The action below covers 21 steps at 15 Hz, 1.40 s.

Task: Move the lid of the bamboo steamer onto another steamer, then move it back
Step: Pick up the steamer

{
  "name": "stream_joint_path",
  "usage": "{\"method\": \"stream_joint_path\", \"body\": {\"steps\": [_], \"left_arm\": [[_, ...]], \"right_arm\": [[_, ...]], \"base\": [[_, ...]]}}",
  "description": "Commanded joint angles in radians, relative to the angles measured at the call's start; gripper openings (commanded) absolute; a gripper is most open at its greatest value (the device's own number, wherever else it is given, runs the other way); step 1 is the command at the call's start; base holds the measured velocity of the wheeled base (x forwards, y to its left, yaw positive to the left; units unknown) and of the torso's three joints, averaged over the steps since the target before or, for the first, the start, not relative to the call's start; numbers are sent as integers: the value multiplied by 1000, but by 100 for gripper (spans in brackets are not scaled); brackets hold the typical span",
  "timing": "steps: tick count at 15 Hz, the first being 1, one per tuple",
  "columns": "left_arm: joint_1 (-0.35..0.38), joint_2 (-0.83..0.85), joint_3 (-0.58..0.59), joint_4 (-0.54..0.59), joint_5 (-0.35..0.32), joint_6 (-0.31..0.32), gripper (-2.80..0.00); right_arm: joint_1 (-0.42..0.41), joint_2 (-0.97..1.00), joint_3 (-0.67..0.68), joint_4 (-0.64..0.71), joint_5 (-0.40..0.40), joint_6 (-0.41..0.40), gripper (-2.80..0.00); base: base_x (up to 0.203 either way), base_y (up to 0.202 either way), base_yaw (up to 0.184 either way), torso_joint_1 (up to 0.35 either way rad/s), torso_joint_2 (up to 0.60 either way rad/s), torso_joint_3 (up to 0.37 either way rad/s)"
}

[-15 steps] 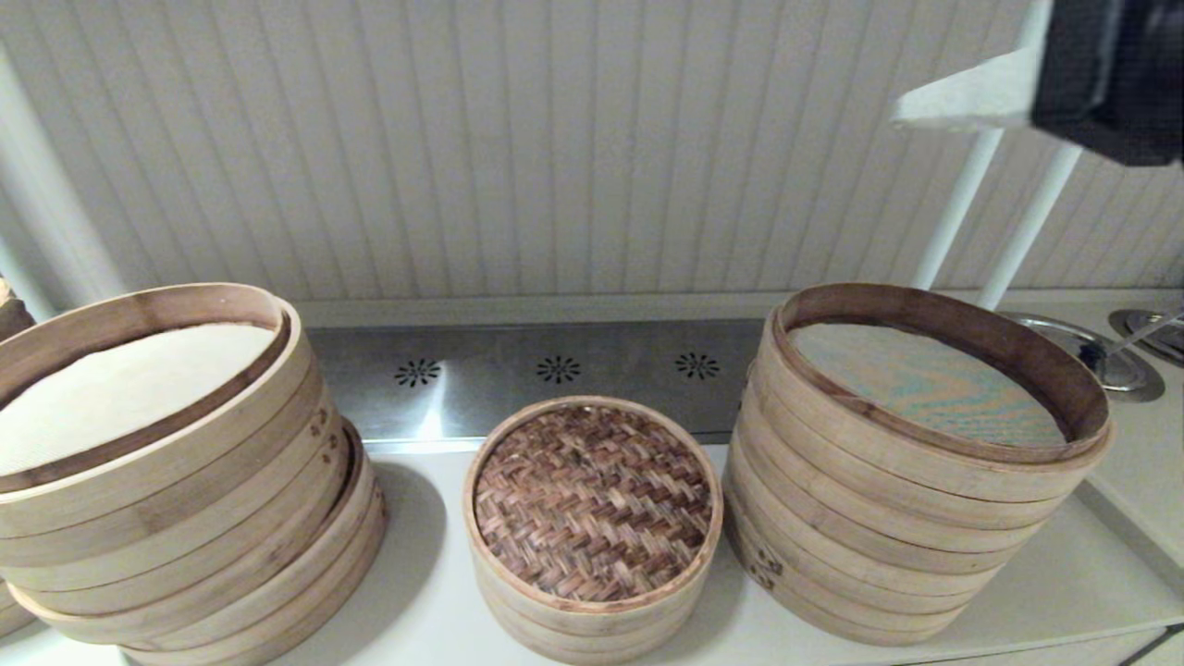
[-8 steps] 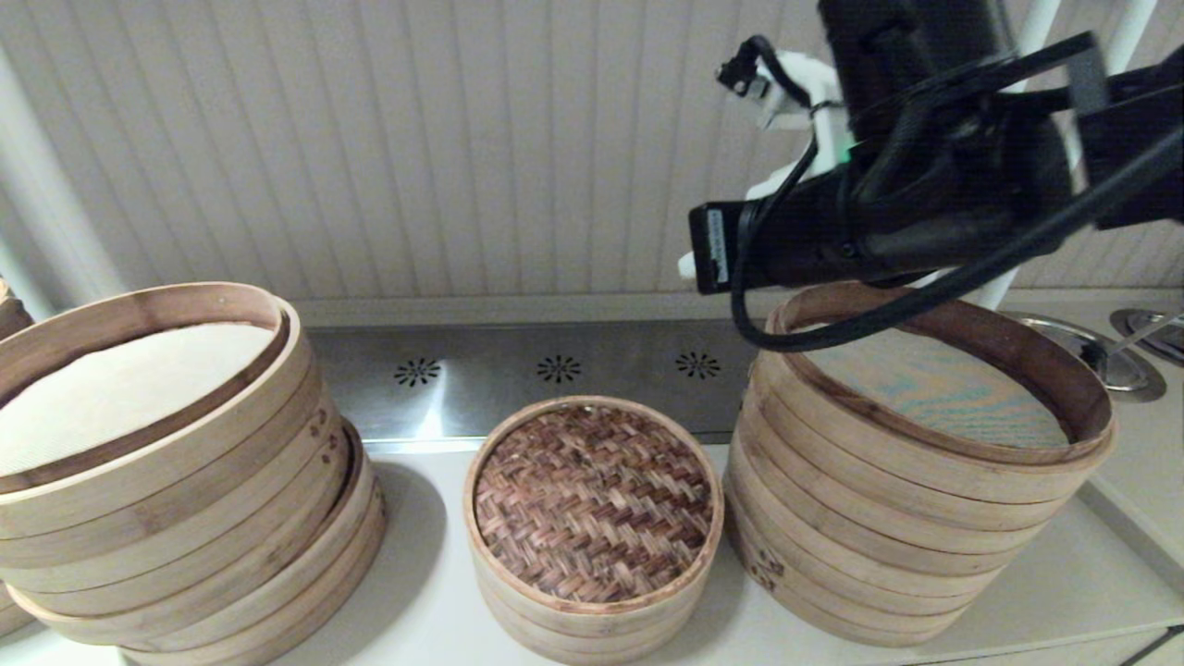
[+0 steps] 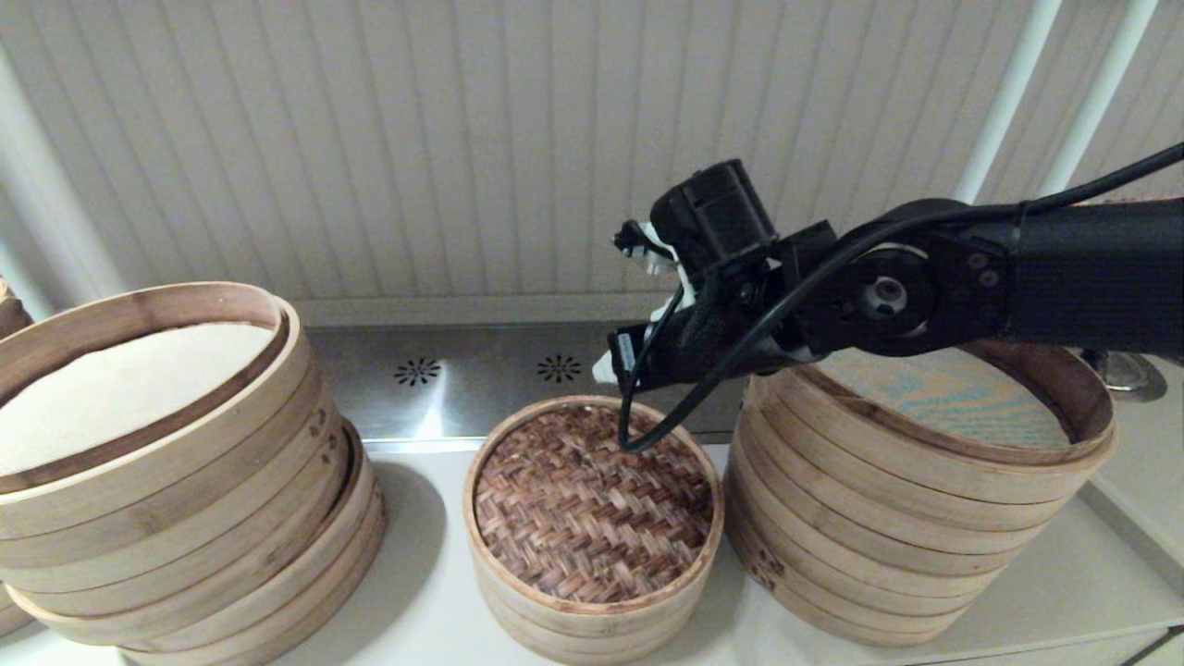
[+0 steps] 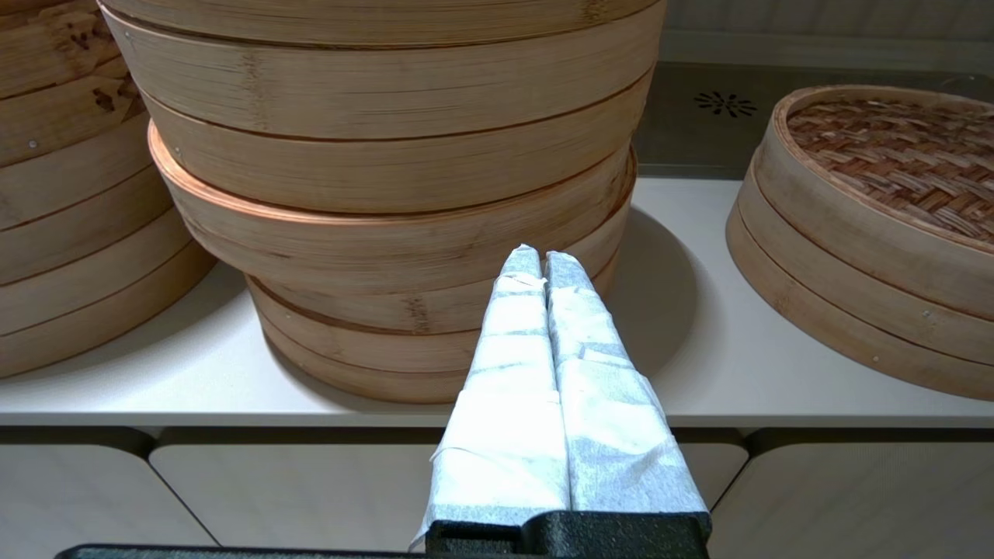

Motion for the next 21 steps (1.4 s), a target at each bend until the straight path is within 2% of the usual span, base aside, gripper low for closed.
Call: {"method": "stream_joint_path", "body": {"steps": [1,4,8,11,14,21], "left_arm": [[0,1,0,0,0,-1,-280],[0,1,0,0,0,-1,-280],[0,1,0,0,0,-1,-280],[0,1,0,-1,0,-1,-280],[0,1,0,0,0,-1,-280],[0,1,0,-2,0,-1,-280]], "right_arm": [[0,24,59,-34,5,2,0],[1,29,128,-107,8,2,0],[9,43,152,-112,28,2,0],[34,57,163,-117,14,-4,0],[50,57,195,-186,2,-5,0],[55,59,230,-206,-40,-7,0]], "base": [[0,0,0,0,0,0],[0,0,0,0,0,0],[0,0,0,0,0,0],[0,0,0,0,0,0],[0,0,0,0,0,0],[0,0,0,0,0,0]]}}
